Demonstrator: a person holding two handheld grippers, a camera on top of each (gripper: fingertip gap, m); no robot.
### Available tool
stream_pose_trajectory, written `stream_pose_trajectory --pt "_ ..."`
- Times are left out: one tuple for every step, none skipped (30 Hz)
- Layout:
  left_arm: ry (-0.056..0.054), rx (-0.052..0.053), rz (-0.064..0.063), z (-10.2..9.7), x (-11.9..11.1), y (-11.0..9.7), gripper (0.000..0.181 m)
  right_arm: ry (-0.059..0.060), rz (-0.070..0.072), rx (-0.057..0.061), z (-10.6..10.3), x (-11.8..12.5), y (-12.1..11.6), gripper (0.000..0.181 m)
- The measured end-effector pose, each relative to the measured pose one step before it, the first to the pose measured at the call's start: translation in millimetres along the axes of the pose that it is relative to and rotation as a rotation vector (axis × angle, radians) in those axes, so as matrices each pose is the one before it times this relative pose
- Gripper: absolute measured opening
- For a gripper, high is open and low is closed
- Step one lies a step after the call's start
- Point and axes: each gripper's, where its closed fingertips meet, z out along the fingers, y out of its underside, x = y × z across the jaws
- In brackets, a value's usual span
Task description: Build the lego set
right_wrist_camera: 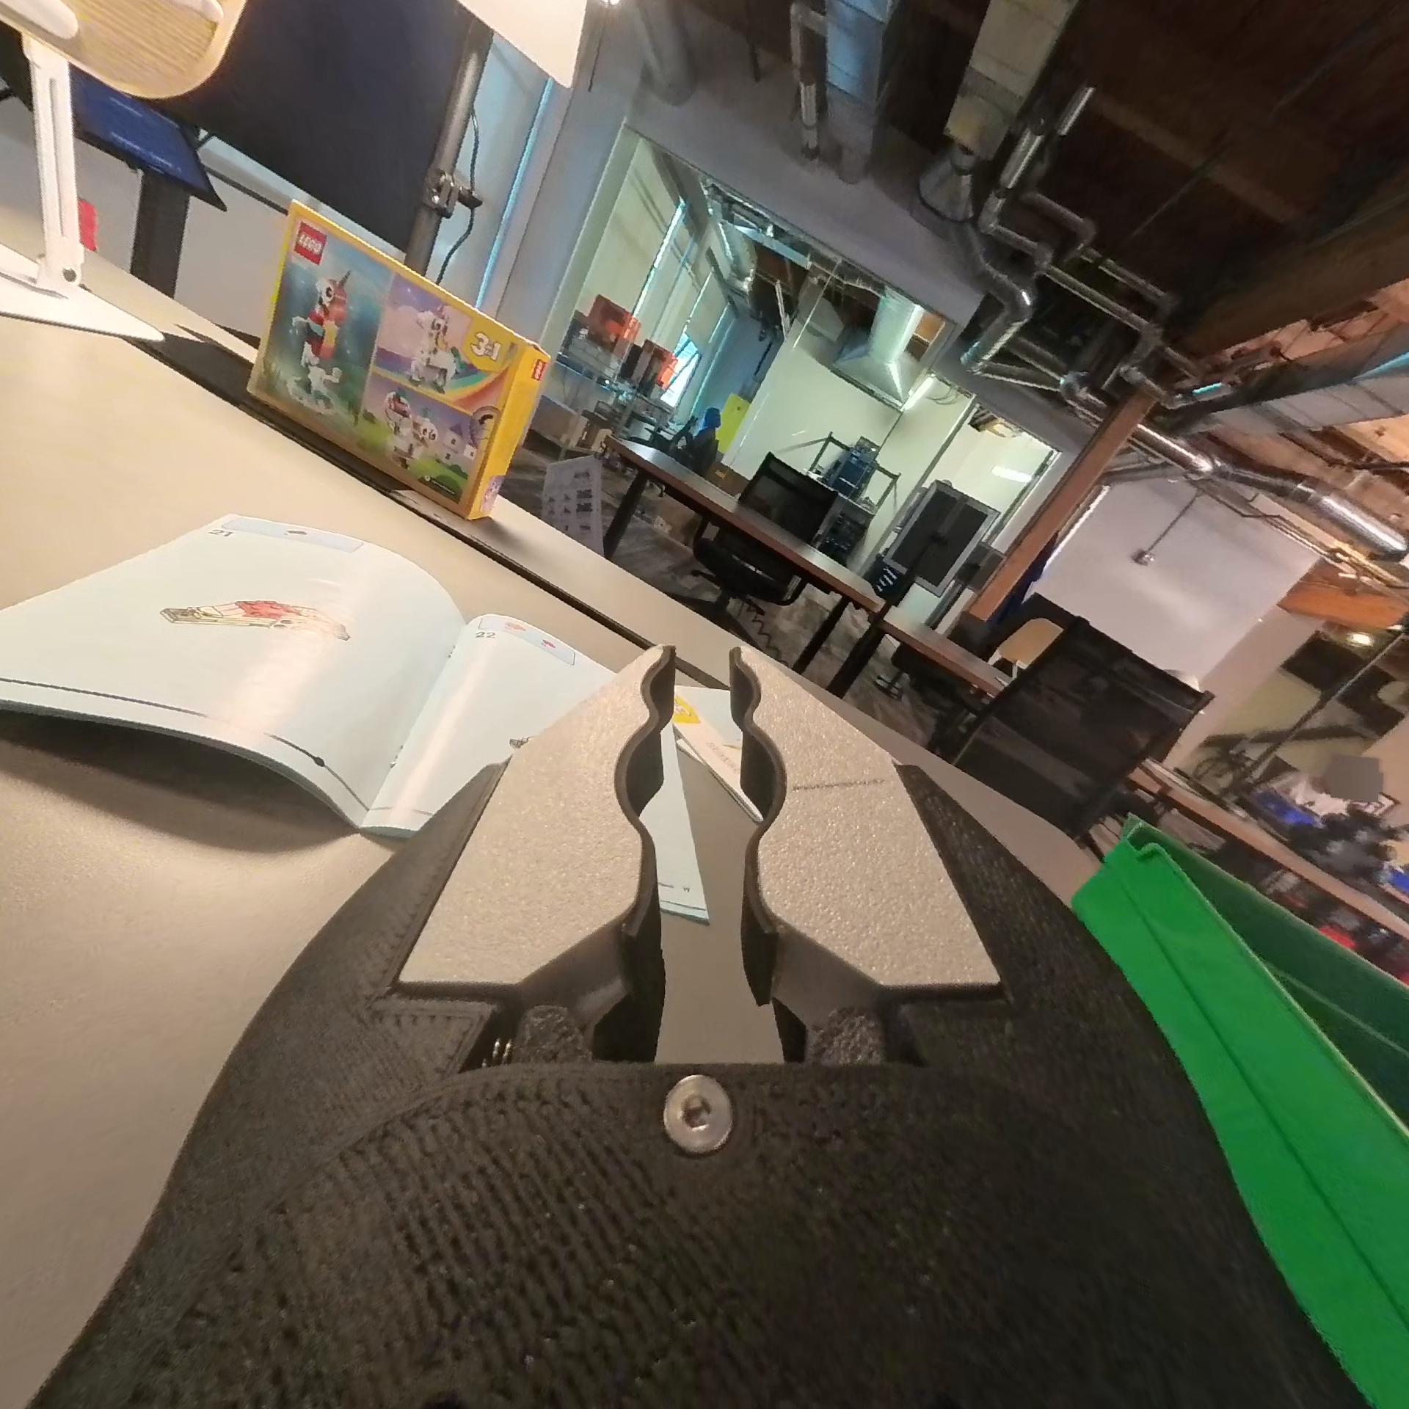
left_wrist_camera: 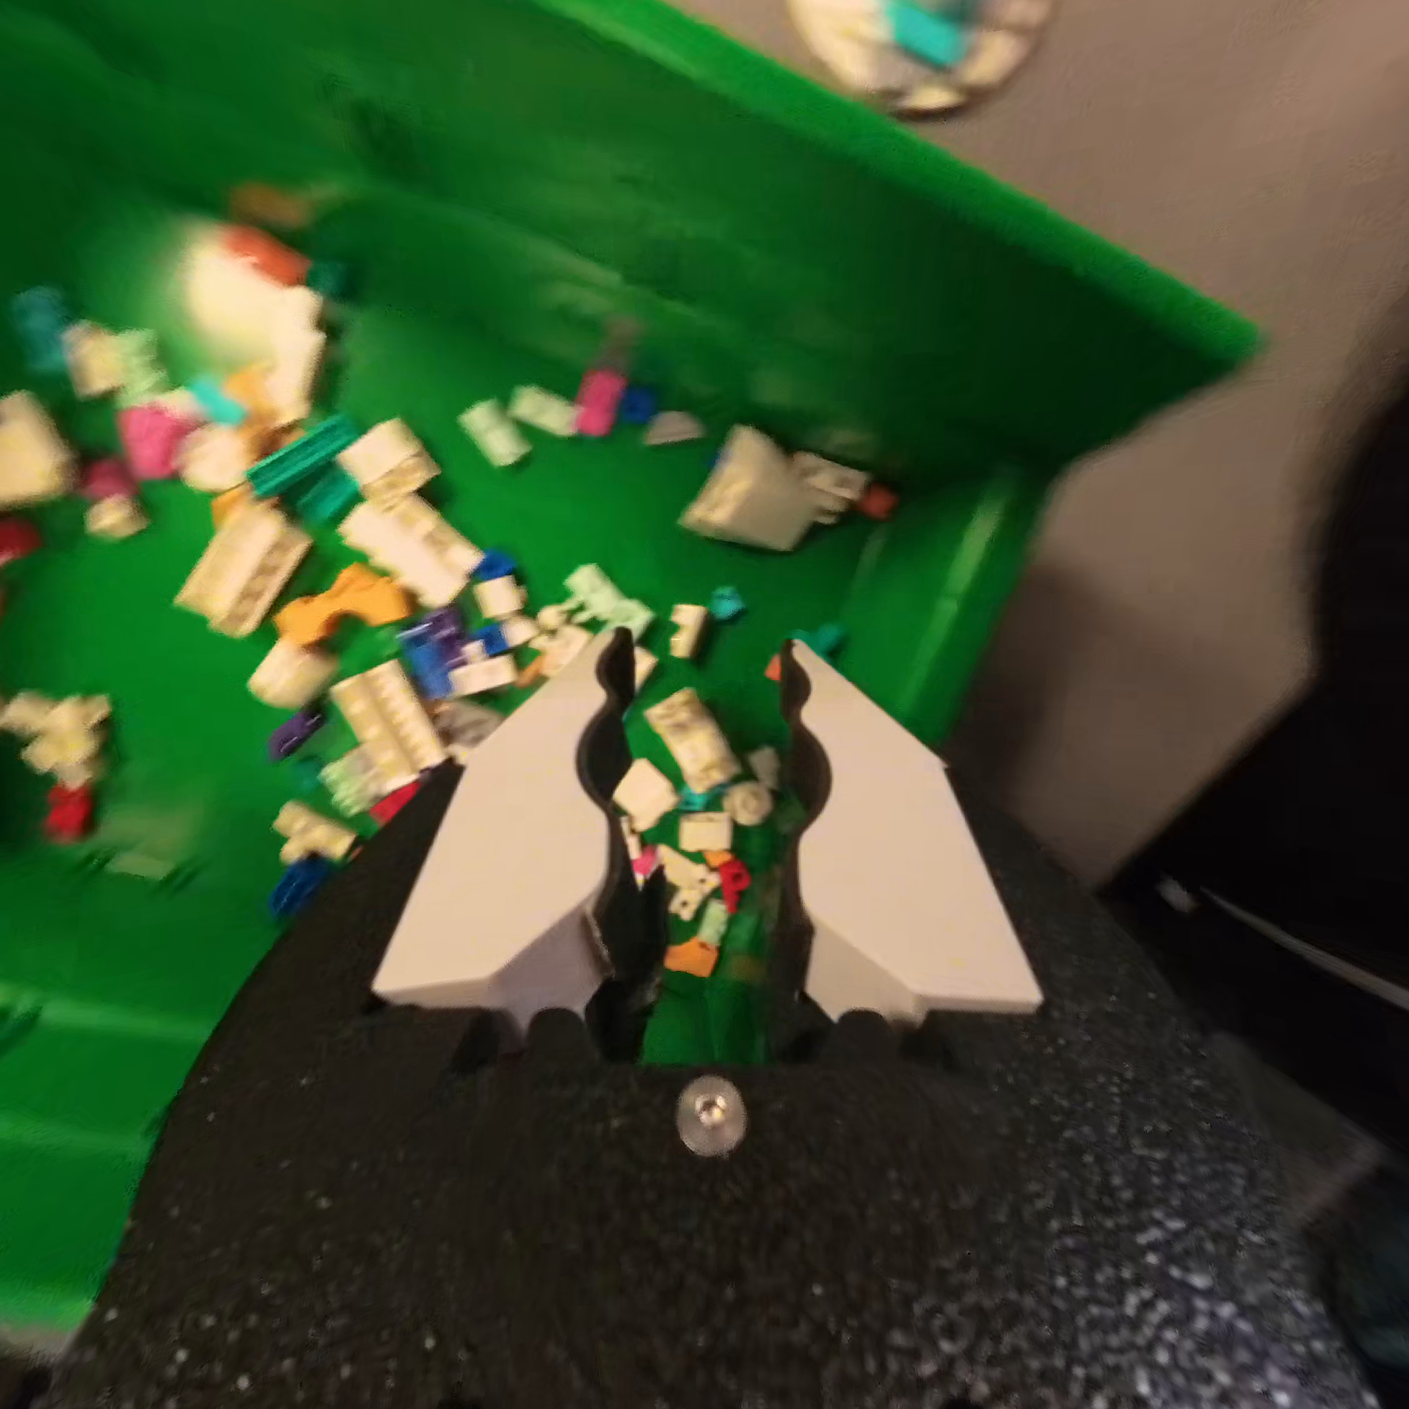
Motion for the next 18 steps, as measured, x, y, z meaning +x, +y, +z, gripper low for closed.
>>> stream_pose_trajectory --pt "0.0536 -0.003 0.0535 0.41 8.53 1.21 0.029 0.0005 0.0032 0.0022 -0.15 0.4 -0.16 0.012" --pt "0.0123 -0.0067 0.0339 1.82 1.32 1.01 0.022 0.0004 0.0034 0.0028 -0.13 0.34 -0.38 0.012" --pt "0.0166 -0.0202 0.0166 2.89 0.68 3.02 0.016 0.0001 0.0045 0.0031 -0.17 0.35 -0.37 0.012" --pt "0.0242 -0.0252 0.001 3.05 1.16 3.71 0.016 0.0016 0.0052 0.0025 -0.14 0.65 -0.19 0.012" --pt "0.0285 -0.0248 -0.0064 3.1 1.75 3.69 0.016 0.0009 0.0061 0.0032 -0.26 0.62 -0.38 0.012" --pt "0.0242 -0.0159 -0.0044 2.86 1.26 2.18 0.016 0.0014 0.0059 0.0026 -0.3 0.71 -0.3 0.012" --pt "0.017 -0.0114 -0.0049 2.77 0.5 1.58 0.016 0.0016 0.006 0.0026 -0.27 0.81 -0.26 0.012" --pt "0.0095 -0.0117 -0.0046 2.47 -0.26 1.27 0.016 0.0017 0.0061 0.0024 -0.29 0.78 -0.38 0.012" --pt "0.0064 -0.0096 -0.0035 2.26 -0.2 0.81 0.017 0.0013 0.0062 0.0025 -0.27 0.75 -0.26 0.012" --pt "0.0046 -0.0067 -0.0028 1.76 -0.01 0.31 0.016 0.0007 0.0062 0.0025 -0.17 0.63 -0.27 0.012" --pt "0.0058 -0.002 -0.001 1.69 0.74 -0.6 0.016 0.0006 0.0059 0.0022 -0.29 0.68 -0.23 0.012" --pt "0.0074 -0.0029 -0.0001 1.41 1.28 -0.44 0.016 0.001 0.0053 0.0017 -0.19 0.57 -0.14 0.012" --pt "0.0018 -0.0056 0.0021 1.42 0.46 -0.35 0.011 0.0 0.0043 0.0018 -0.13 0.39 -0.19 0.012" --pt "-0.0072 -0.0084 0.0125 1.32 -0.61 0.27 0.006 -0.0004 0.0035 0.0017 0.02 0.22 -0.24 0.012" --pt "-0.01 -0.012 0.023 1.0 -0.15 1.06 0.004 -0.0003 0.0031 0.0011 -0.04 0.22 -0.07 0.012" --pt "-0.0075 -0.0056 0.0183 -0.25 0.37 -0.14 0.002 0.0001 0.0028 0.0011 -0.06 0.26 -0.19 0.012" --pt "-0.0169 -0.0147 0.0168 -0.22 -1.09 0.79 0.004 -0.0001 0.0026 0.0014 -0.05 0.21 -0.16 0.012" --pt "-0.0142 -0.0108 0.0231 -0.31 -0.55 0.37 0.004 0.0001 0.003 0.0013 -0.06 0.22 -0.14 0.012"
